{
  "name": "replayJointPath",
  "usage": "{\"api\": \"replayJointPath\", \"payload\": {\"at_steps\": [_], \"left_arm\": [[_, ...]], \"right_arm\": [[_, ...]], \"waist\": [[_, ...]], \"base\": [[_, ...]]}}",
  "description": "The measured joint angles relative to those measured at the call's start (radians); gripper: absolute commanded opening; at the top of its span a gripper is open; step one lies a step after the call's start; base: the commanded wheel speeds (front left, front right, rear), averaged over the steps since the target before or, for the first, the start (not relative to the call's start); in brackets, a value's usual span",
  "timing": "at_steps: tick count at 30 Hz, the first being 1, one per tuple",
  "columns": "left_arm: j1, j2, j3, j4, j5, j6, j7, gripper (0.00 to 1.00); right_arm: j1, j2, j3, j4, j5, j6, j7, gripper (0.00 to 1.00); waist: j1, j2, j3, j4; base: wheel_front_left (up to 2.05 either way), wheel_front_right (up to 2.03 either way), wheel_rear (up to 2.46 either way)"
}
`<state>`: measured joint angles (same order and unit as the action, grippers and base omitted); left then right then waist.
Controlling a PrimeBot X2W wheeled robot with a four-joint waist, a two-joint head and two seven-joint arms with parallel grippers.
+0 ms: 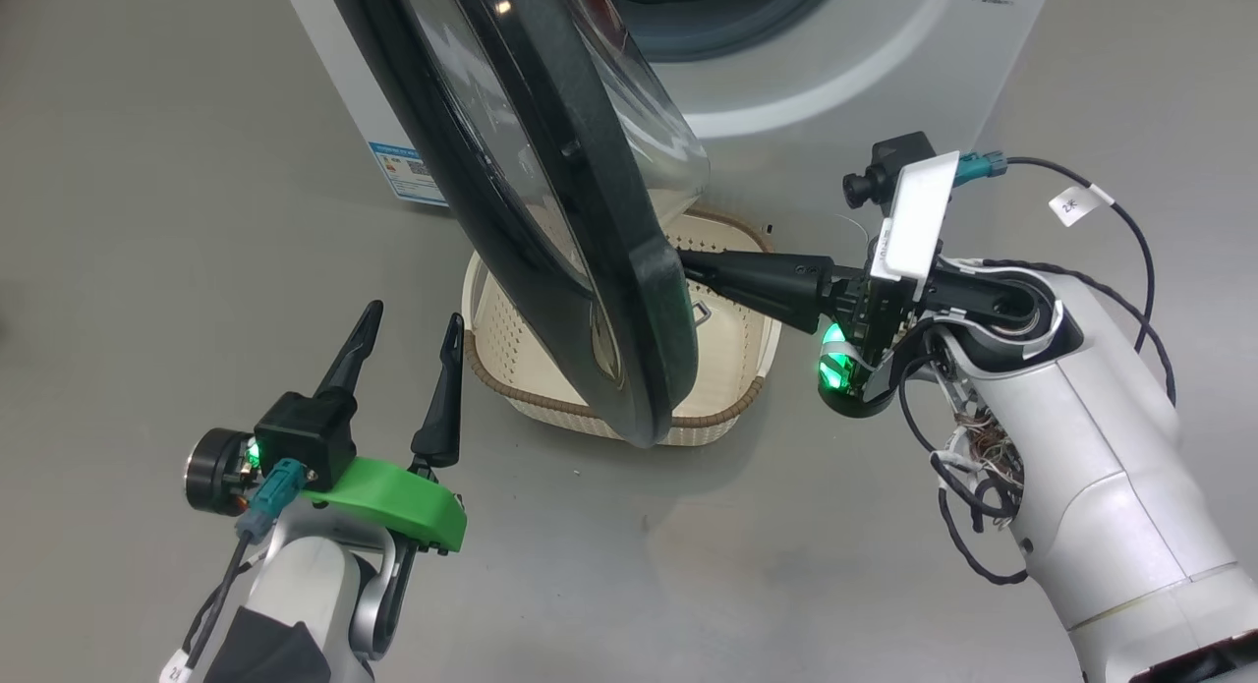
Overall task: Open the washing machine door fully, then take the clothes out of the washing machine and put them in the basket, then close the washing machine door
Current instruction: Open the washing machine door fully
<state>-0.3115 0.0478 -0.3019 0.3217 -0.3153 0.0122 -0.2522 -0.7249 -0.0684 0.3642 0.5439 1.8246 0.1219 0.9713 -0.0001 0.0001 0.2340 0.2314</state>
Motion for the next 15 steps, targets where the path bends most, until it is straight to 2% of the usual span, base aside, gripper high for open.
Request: {"api": "replayJointPath", "payload": {"at_steps": [15], "left_arm": [[0.010, -0.001, -0.013, 0.003, -0.006, 0.000, 0.000, 1.00]], "right_arm": [[0.066, -0.002, 0.130, -0.070, 0.087, 0.000, -0.083, 0.00]], "waist": [[0.0000, 0.0000, -0.022, 0.090]], "base": [[0.00, 0.00, 0.00]]}}
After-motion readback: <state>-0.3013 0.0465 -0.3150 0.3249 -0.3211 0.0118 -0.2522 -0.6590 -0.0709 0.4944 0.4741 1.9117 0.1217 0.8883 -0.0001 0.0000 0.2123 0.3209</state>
